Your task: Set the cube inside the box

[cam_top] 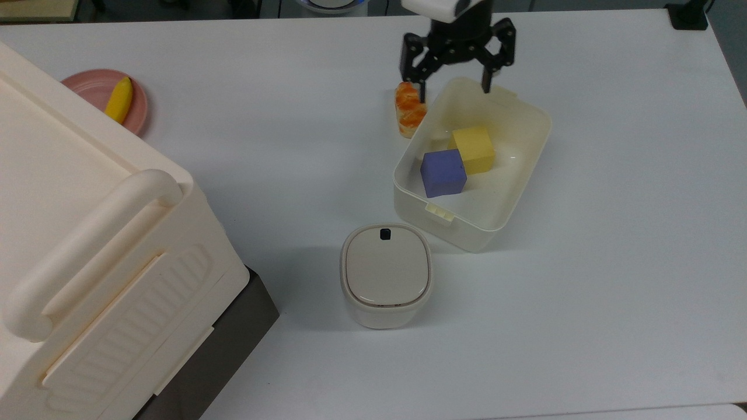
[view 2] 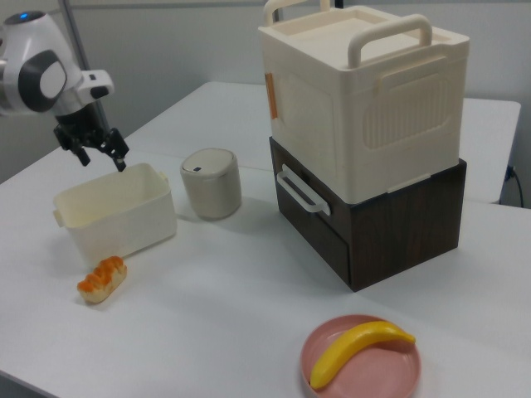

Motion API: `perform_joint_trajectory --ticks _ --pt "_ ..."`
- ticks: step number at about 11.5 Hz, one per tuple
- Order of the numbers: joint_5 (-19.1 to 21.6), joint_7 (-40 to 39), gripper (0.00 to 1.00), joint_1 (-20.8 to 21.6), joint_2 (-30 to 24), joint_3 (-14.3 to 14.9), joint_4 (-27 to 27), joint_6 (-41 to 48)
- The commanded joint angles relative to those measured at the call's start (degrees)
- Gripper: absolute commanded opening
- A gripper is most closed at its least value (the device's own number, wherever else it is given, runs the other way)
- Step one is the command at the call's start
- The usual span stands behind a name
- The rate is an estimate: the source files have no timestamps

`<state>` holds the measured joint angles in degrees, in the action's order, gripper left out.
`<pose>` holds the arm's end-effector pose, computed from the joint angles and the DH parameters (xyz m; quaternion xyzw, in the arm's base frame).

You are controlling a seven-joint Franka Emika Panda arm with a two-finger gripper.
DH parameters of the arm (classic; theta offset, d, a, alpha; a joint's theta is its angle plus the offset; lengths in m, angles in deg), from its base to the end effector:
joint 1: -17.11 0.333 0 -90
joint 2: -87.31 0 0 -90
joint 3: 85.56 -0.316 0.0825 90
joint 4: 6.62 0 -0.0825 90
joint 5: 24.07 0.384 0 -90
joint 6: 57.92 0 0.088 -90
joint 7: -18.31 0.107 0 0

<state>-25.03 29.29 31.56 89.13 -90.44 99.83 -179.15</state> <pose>0.5598 0.1950 0.5197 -0.9907 -0.0757 -0.1106 0.0235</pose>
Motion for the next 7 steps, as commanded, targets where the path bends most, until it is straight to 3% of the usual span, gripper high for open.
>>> perform_joint_trajectory --ticks 1,4,7 --pt "-3.60 -0.61 1.00 -6.26 -3.05 0.65 -6.49 14.49" --pt "-2.92 0.00 1.00 -13.21 -3.58 0.83 -13.87 25.22" --pt "-0.99 0.35 1.00 -18.05 -3.93 0.91 -16.96 27.27"
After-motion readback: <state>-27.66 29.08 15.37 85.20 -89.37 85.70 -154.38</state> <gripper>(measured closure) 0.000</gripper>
